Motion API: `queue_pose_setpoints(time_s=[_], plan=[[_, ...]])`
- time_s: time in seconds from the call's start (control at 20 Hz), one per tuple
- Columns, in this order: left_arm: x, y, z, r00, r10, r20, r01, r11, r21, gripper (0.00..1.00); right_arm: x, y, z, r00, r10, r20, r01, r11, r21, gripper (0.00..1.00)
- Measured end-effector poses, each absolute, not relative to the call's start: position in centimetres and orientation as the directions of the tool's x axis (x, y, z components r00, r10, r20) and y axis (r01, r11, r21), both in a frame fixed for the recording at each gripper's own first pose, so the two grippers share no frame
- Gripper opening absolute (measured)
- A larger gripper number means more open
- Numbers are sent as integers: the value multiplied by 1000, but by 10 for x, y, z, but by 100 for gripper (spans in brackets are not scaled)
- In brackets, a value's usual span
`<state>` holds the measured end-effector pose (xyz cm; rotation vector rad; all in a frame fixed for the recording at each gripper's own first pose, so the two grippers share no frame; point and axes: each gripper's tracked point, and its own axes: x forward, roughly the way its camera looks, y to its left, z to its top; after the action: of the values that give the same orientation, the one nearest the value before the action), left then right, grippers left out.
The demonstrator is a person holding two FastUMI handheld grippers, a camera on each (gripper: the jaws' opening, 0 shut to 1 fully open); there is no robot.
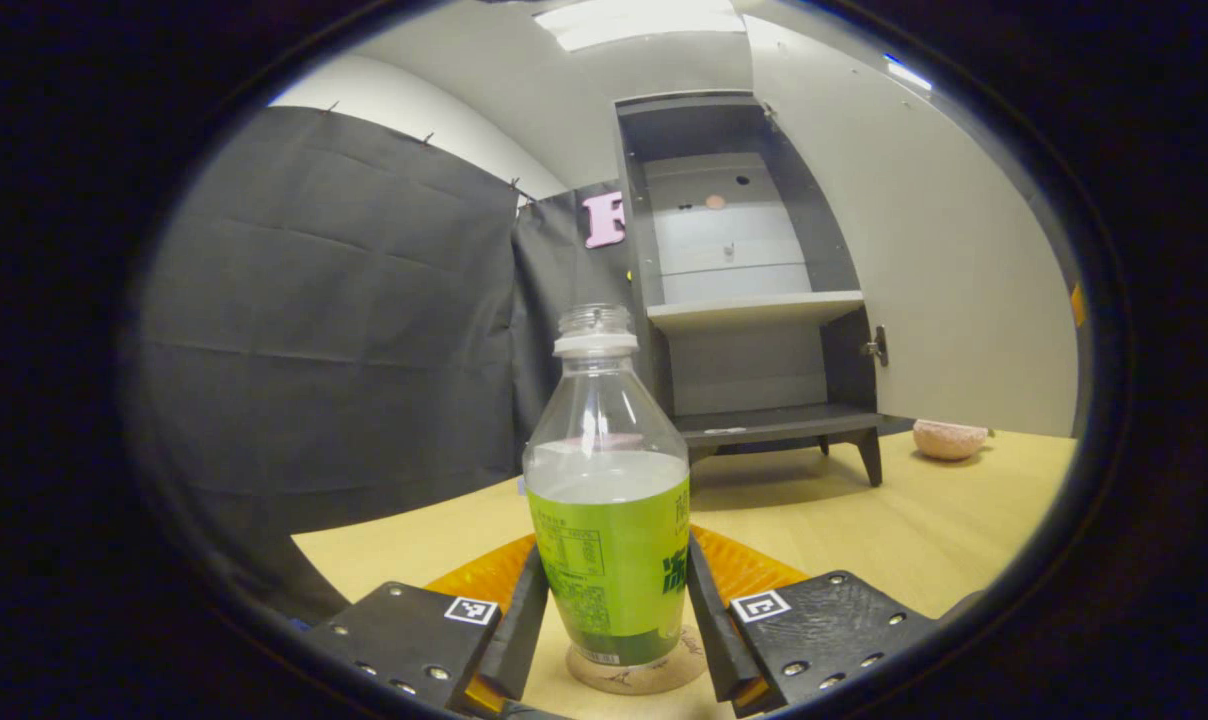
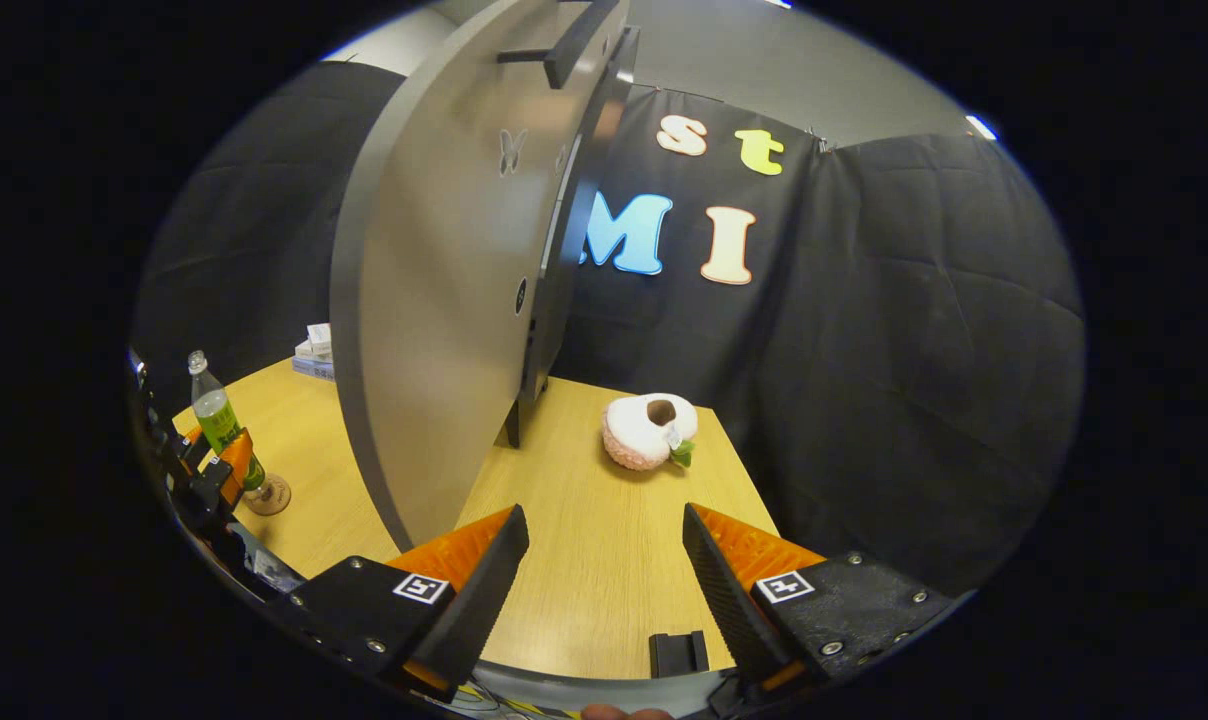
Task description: Open the cabinet door with the right hand, grasp the bottle in the cabinet with the left hand and place it on the coaster, then close the cabinet door with the right hand.
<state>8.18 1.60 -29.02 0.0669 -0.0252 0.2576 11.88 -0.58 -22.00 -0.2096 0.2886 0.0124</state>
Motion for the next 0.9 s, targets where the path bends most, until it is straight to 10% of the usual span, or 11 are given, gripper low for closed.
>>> queue_pose_setpoints(time_s=[0.15,0.2,0.35,0.55,0.9], plan=[[82,14,-299,969,244,24,-245,967,65,62,121,-1,-239,940,-2,-341,-59,984,-168,96],[81,14,-302,969,246,14,-247,967,69,77,121,-2,-239,940,-2,-341,-54,987,-154,97],[81,13,-301,970,243,28,-244,968,59,71,122,3,-231,949,1,-314,-52,987,-152,95],[80,15,-296,967,251,39,-253,965,65,94,122,16,-233,951,36,-308,-97,978,-186,95],[74,19,-259,971,229,69,-232,971,50,88,127,13,-220,954,30,-299,-75,987,-142,96]])
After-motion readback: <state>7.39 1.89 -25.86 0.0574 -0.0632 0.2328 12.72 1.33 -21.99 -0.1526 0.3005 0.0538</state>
